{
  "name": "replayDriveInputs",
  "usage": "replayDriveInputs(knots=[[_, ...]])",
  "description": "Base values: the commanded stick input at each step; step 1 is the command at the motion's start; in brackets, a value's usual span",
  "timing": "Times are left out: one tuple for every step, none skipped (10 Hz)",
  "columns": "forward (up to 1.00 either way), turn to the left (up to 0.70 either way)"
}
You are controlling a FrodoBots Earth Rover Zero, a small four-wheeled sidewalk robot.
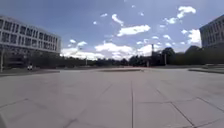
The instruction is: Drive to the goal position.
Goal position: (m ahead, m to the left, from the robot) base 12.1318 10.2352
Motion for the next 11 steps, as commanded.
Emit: replayDriveInputs(knots=[[0.7, 0.0], [0.7, 0.0], [0.7, 0.0], [0.7, 0.0], [0.7, 0.0], [0.7, 0.0], [0.7, 0.0], [0.7, 0.0], [0.7, 0.0], [0.7, 0.0], [0.7, 0.0]])
